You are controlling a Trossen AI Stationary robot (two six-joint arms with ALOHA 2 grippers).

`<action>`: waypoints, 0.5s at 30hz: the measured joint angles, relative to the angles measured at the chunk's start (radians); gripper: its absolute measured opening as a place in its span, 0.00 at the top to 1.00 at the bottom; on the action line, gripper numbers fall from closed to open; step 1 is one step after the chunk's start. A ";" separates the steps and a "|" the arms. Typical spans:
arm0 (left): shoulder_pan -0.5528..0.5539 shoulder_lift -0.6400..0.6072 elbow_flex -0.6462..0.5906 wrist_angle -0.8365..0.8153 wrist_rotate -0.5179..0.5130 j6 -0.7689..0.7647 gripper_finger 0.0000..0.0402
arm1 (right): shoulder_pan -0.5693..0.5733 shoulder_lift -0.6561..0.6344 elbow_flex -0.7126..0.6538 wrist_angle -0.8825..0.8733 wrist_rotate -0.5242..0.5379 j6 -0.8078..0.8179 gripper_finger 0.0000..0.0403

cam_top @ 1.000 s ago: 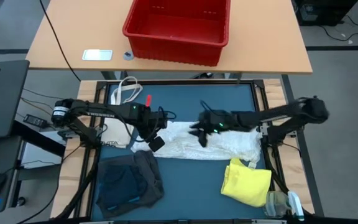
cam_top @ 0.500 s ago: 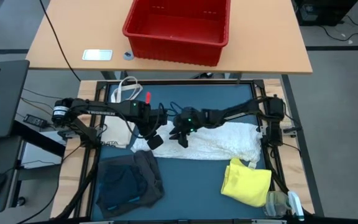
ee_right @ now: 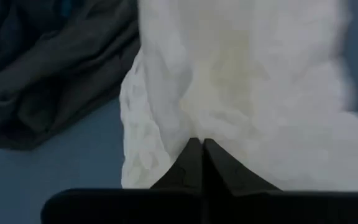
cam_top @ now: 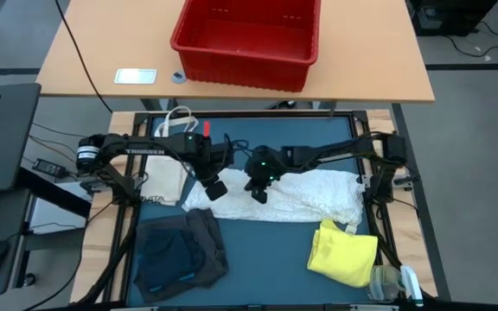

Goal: Fold laundry
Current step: Fold the white shirt

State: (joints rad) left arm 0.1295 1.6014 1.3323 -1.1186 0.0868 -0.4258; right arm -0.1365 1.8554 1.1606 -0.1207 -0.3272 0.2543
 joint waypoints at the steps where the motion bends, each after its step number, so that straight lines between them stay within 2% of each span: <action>1: 0.013 0.008 0.000 0.007 0.000 0.013 1.00 | 0.004 -0.027 0.000 -0.024 0.036 0.002 0.99; 5: 0.075 0.044 0.000 0.013 0.001 0.057 1.00 | -0.019 -0.071 0.001 -0.055 0.087 0.028 0.99; 8: 0.126 0.075 0.000 0.016 0.014 0.108 1.00 | -0.049 -0.024 0.001 -0.045 0.075 0.122 0.99; 13: 0.190 0.092 -0.001 -0.044 0.144 0.151 1.00 | -0.046 0.024 0.001 0.029 -0.158 0.204 0.98; 15: 0.202 0.071 0.006 -0.075 0.171 0.170 1.00 | -0.033 0.022 0.001 0.056 -0.204 0.208 0.98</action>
State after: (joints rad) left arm 0.3317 1.6728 1.3383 -1.1936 0.2581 -0.2558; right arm -0.1692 1.8778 1.1618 -0.0650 -0.5308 0.4620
